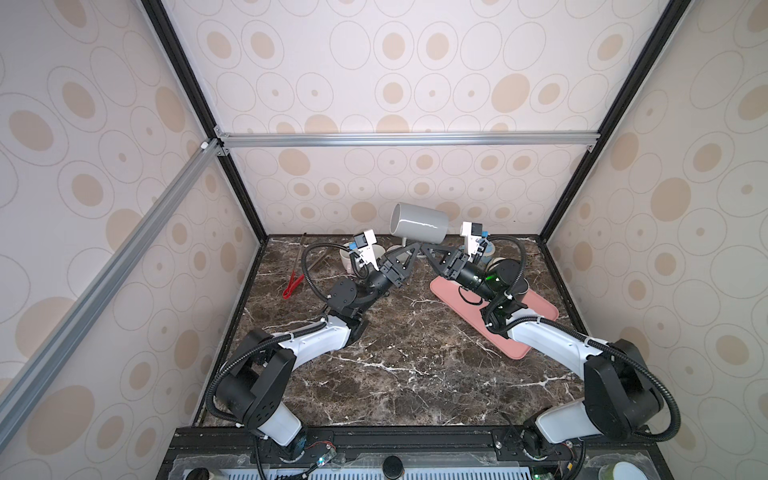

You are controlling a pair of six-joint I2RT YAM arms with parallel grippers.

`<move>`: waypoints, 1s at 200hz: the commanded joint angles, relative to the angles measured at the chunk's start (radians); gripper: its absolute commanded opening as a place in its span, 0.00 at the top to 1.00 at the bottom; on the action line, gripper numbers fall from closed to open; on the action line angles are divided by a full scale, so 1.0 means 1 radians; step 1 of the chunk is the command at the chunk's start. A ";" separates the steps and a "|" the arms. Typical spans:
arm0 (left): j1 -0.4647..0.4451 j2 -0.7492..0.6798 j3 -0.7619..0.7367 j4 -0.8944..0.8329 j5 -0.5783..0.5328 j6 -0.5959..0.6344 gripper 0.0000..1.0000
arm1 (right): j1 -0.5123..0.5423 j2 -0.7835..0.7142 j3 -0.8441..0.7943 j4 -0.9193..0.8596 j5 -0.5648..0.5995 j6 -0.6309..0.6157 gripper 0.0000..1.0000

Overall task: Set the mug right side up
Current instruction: 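Lift the grey mug high with the left gripper while the right approaches it, then lower the grey mug onto the table beside the tray with the left gripper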

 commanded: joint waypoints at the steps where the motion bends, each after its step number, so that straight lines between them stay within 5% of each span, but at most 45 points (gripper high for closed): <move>1: 0.008 -0.035 0.025 0.172 0.018 -0.030 1.00 | 0.007 0.022 0.036 0.074 -0.011 0.044 0.58; 31: 0.007 -0.030 0.026 0.160 0.028 -0.035 1.00 | 0.010 0.051 0.061 0.108 -0.022 0.071 0.71; 56: 0.007 -0.008 0.026 0.156 0.037 -0.057 1.00 | 0.011 0.064 0.077 0.108 -0.023 0.083 1.00; 85: 0.008 -0.005 0.018 0.072 0.043 -0.059 0.99 | 0.012 0.070 0.069 0.113 0.002 0.075 1.00; 150: 0.044 -0.077 -0.075 -0.038 0.032 -0.004 0.43 | 0.013 0.112 0.077 0.136 0.049 0.046 1.00; 200: 0.089 -0.124 -0.178 -0.071 0.017 -0.014 0.35 | 0.013 0.129 0.067 0.082 0.106 0.005 1.00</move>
